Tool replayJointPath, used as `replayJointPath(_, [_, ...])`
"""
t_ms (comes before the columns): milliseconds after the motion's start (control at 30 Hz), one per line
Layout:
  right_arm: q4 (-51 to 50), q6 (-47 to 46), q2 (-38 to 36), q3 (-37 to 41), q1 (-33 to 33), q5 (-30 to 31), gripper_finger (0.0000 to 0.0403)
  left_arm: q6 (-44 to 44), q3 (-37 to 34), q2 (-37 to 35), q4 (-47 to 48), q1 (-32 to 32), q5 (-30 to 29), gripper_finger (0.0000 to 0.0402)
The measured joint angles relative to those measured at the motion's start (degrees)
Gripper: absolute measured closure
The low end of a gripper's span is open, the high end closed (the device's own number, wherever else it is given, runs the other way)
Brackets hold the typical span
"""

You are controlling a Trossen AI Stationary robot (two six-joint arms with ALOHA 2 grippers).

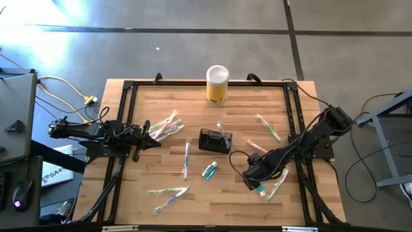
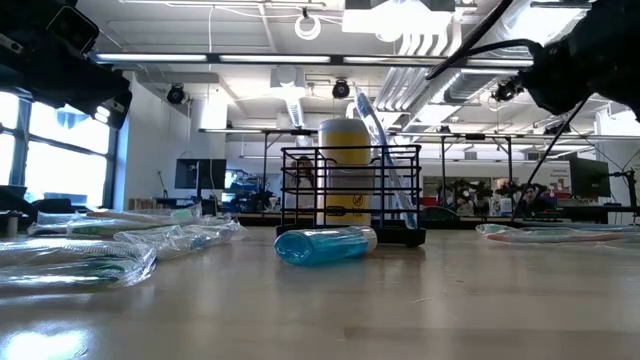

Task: Pick & Place toothbrushing station
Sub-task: Put the right blue mouthwash into the wire organizer

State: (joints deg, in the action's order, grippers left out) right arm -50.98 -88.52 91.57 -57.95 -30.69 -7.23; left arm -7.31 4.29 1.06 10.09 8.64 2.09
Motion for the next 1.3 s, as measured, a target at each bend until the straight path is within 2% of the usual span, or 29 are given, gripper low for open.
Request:
replayJointPath(233, [2.4,1.9,6.4,-0.1,-0.1,-3.9,0.0125,-0.4,0.0,0.4,0.0,0.0,0.0,0.0402])
replayJointPath(533, [3.4,10.5,14.2,-0.5,1.3,-7.0,0.0143,-0.5,0.0,3.7,0.1,0.0,0.0,0.0402])
replayJointPath(667, [3.3,12.2,14.4,-0.4,2.6,-8.4,0.0187,-0.5,0.0,5.0,0.0,0.0,0.0,0.0402])
replayJointPath(867, [2.5,14.8,12.7,-0.1,4.1,-9.3,0.0297,-1.1,0.0,5.2,0.0,0.0,-0.1,0.0402])
replayJointPath(1133, [2.0,17.9,9.5,-0.1,5.7,-8.1,0.0299,-3.6,-0.1,5.2,-1.9,0.0,-0.1,0.0402])
replayJointPath(1300, [2.3,19.7,4.6,-3.1,5.9,-3.6,0.0299,-6.1,-0.5,5.2,-6.7,0.0,0.5,0.0402])
